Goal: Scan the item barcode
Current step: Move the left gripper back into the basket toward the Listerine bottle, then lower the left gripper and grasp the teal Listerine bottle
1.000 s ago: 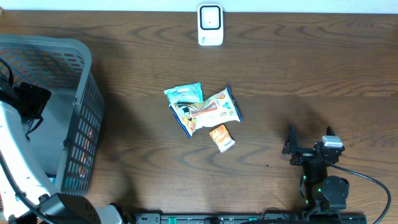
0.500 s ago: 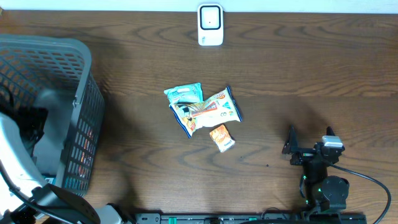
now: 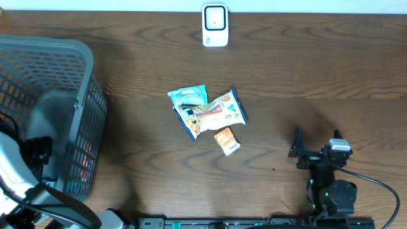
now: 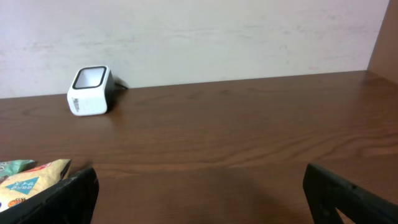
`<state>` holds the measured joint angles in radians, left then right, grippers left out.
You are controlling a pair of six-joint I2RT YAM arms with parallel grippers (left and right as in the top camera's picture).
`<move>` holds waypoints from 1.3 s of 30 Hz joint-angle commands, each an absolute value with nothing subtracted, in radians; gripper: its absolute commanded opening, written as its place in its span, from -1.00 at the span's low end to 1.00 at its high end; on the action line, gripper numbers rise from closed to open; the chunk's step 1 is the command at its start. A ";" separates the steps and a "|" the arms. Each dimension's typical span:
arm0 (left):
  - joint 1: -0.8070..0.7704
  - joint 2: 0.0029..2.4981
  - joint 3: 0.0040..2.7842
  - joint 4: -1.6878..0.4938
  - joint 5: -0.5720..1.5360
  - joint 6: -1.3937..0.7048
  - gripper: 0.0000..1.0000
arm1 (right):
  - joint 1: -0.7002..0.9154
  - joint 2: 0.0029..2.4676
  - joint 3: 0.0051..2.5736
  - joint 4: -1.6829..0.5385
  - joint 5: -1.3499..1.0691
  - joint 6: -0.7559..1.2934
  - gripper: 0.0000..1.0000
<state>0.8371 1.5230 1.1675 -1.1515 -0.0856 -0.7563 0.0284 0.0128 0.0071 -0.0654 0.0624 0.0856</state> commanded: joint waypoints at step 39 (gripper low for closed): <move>0.883 1.557 0.715 -0.656 -0.093 -0.727 0.26 | 0.033 0.011 0.005 -0.068 0.061 0.070 0.99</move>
